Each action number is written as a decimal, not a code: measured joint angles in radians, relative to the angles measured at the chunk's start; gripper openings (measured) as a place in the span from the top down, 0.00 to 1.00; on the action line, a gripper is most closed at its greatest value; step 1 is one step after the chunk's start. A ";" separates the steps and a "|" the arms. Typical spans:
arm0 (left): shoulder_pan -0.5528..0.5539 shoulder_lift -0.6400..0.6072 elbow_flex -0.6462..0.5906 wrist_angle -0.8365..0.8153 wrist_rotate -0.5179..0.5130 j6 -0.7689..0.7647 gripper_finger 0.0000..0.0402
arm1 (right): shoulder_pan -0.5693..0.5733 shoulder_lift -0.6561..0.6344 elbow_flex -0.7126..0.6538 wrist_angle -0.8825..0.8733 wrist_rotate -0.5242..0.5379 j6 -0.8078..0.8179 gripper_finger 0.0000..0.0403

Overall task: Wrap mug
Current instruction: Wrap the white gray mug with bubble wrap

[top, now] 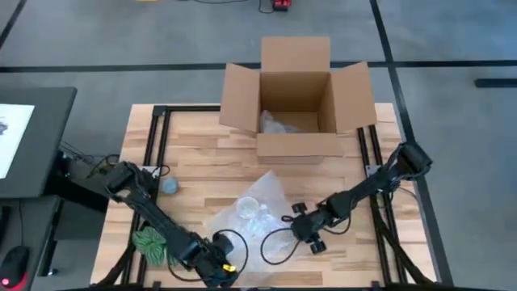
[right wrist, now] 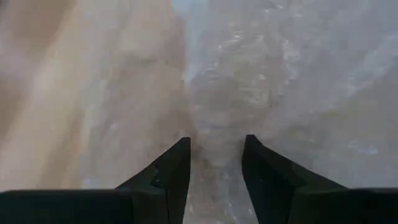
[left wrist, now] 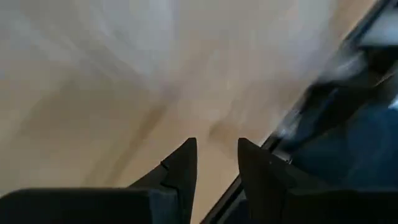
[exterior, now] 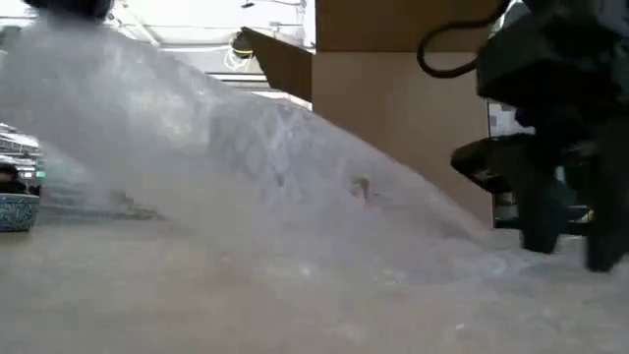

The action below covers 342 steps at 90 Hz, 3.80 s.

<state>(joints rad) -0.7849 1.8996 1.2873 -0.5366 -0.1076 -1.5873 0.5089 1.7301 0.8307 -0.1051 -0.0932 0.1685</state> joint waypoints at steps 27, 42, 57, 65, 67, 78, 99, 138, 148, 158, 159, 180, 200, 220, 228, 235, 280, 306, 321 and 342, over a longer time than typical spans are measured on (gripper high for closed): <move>-0.032 -0.061 0.127 -0.272 -0.036 -0.057 0.81 | 0.039 -0.218 -0.002 0.005 -0.005 -0.018 0.68; -0.037 -0.071 0.247 -0.283 -0.397 0.063 0.87 | 0.023 -0.271 -0.002 0.112 0.115 -0.020 0.68; 0.000 -0.067 0.192 -0.085 -0.657 0.182 0.89 | -0.039 -0.180 -0.002 0.189 0.146 -0.018 0.68; 0.035 -0.065 0.131 -0.028 -0.667 0.175 0.90 | -0.074 -0.098 -0.001 0.245 0.146 -0.010 0.68; 0.044 -0.065 0.112 -0.018 -0.668 0.160 0.90 | -0.082 -0.077 -0.002 0.256 0.146 -0.005 0.68; 0.074 -0.065 0.005 0.022 -0.615 0.040 0.90 | -0.108 0.023 -0.002 0.272 0.146 0.023 0.68; 0.049 -0.065 -0.130 0.114 -0.495 -0.160 0.90 | -0.087 0.105 0.000 0.266 0.074 0.067 0.68; 0.035 -0.064 -0.064 -0.085 -0.497 -0.200 0.90 | -0.114 -0.105 -0.003 0.233 0.064 0.010 0.68; 0.022 -0.065 0.015 -0.214 -0.497 -0.214 0.90 | -0.128 -0.166 -0.002 0.226 0.064 0.007 0.68; 0.012 -0.065 0.075 -0.317 -0.498 -0.234 0.90 | -0.149 -0.192 -0.002 0.235 0.064 -0.002 0.68; 0.011 -0.066 0.078 -0.324 -0.498 -0.237 0.90 | -0.152 -0.192 -0.002 0.238 0.064 -0.004 0.68; 0.002 -0.066 0.085 -0.359 -0.499 -0.274 0.90 | -0.194 -0.112 0.000 0.306 0.058 -0.064 0.68; -0.002 -0.065 0.066 -0.334 -0.499 -0.287 0.90 | -0.197 -0.021 0.069 0.300 0.059 -0.097 0.68; -0.005 -0.066 0.066 -0.312 -0.502 -0.282 0.90 | -0.216 -0.006 0.117 0.284 0.072 -0.126 0.68; -0.009 -0.066 0.065 -0.304 -0.502 -0.281 0.90 | -0.235 -0.012 0.143 0.277 0.072 -0.145 0.68; -0.015 -0.066 0.065 -0.292 -0.504 -0.280 0.90 | -0.258 -0.012 0.181 0.242 0.071 -0.169 0.68; -0.078 -0.066 0.065 -0.124 -0.586 -0.248 0.90 | -0.416 0.181 0.436 0.095 0.035 -0.230 0.68; -0.078 -0.066 0.065 0.106 -0.645 -0.085 0.90 | -0.403 0.144 0.516 -0.045 0.039 -0.276 0.68; -0.063 -0.066 0.065 0.052 -0.847 -0.036 0.90 | -0.384 0.054 0.518 -0.170 0.039 -0.285 0.68; 0.001 -0.077 0.065 -0.241 -1.320 -0.144 0.91 | -0.349 -0.020 0.426 -0.250 0.040 -0.275 0.68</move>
<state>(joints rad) -0.7834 1.8221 1.3525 -0.7771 -1.4276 -1.7313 0.1601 1.7100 1.2562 -0.3548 -0.0529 -0.1061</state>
